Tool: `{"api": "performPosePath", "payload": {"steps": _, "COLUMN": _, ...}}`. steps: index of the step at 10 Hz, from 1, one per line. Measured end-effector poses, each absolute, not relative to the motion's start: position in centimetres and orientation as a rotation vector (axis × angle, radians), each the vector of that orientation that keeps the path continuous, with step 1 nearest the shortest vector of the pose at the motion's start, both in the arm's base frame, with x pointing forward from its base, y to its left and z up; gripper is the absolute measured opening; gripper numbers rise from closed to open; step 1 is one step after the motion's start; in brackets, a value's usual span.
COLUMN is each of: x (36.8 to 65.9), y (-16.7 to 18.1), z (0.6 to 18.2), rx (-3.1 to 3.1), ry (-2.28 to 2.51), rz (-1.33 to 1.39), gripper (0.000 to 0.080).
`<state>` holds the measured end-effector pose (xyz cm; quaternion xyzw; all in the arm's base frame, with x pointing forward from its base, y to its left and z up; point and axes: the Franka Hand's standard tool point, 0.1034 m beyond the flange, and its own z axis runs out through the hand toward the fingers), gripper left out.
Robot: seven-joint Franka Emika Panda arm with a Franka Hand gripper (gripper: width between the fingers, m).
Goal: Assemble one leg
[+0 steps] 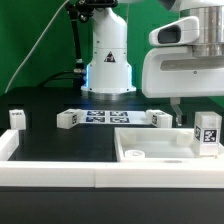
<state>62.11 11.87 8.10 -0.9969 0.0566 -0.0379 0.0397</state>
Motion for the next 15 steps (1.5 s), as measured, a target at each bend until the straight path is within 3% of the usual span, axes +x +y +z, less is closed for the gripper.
{"api": "performPosePath", "payload": {"steps": 2, "x": 62.14, "y": 11.77, "z": 8.1, "rx": -3.059, "ry": 0.127, "rz": -0.118, "gripper": 0.0649}}
{"api": "performPosePath", "payload": {"steps": 3, "x": 62.14, "y": 11.77, "z": 8.09, "rx": -3.059, "ry": 0.127, "rz": -0.118, "gripper": 0.056}}
{"api": "performPosePath", "payload": {"steps": 4, "x": 62.14, "y": 11.77, "z": 8.09, "rx": -3.059, "ry": 0.127, "rz": -0.118, "gripper": 0.0378}}
{"api": "performPosePath", "payload": {"steps": 5, "x": 62.15, "y": 11.73, "z": 8.1, "rx": -3.059, "ry": 0.128, "rz": -0.119, "gripper": 0.029}}
{"api": "performPosePath", "payload": {"steps": 8, "x": 62.15, "y": 11.69, "z": 8.1, "rx": -3.054, "ry": 0.181, "rz": -0.117, "gripper": 0.0291}}
{"api": "performPosePath", "payload": {"steps": 15, "x": 62.05, "y": 10.84, "z": 7.91, "rx": -2.449, "ry": 1.706, "rz": -0.066, "gripper": 0.0294}}
